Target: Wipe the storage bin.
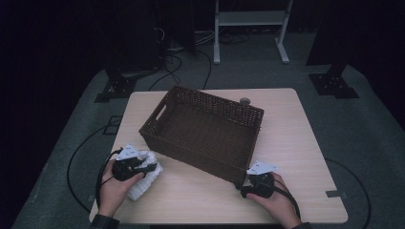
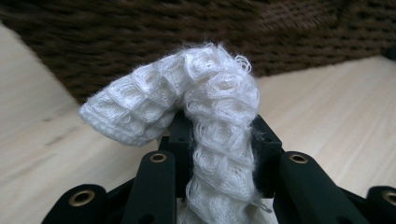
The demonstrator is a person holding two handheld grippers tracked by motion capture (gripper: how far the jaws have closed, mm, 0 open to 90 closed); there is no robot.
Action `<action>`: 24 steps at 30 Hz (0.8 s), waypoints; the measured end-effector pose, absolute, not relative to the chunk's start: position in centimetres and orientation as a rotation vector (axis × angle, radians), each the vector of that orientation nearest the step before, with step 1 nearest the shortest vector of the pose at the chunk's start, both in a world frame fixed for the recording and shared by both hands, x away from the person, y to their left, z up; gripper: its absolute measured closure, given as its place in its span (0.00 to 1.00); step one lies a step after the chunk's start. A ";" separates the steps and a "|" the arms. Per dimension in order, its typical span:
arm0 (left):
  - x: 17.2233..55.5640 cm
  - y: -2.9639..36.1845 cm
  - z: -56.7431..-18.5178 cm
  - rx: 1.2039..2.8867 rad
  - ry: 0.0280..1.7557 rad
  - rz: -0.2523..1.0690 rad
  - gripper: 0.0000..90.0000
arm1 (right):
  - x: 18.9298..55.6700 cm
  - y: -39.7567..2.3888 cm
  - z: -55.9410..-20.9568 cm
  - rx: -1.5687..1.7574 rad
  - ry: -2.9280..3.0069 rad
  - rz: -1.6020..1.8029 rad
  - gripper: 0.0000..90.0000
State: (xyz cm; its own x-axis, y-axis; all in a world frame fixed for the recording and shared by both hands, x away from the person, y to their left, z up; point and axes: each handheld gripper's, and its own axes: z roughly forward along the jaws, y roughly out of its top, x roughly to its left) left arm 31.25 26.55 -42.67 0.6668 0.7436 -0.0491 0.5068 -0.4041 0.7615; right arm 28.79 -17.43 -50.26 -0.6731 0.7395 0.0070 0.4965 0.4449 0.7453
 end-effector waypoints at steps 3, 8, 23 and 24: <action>32.1 27.4 -41.8 2.065 0.977 0.413 0.75 | 28.8 -17.4 -50.3 1.057 2.381 1.070 0.27; 33.0 27.8 -41.1 2.046 0.977 0.429 0.75 | 28.8 -17.4 -50.3 1.055 2.381 1.070 0.27; 36.9 28.4 -41.7 2.083 0.993 0.456 0.75 | 28.8 -17.4 -50.3 1.053 2.383 1.071 0.27; 37.1 28.3 -42.0 2.099 0.990 0.457 0.75 | 28.8 -17.5 -50.3 1.052 2.383 1.071 0.27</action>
State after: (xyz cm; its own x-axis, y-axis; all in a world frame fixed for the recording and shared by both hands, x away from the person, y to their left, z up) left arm 37.06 28.33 -41.99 0.6361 0.7716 0.0005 0.5011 -0.4137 0.7601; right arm 28.82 -17.45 -50.26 -0.6758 0.7371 0.0065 0.4942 0.4465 0.7460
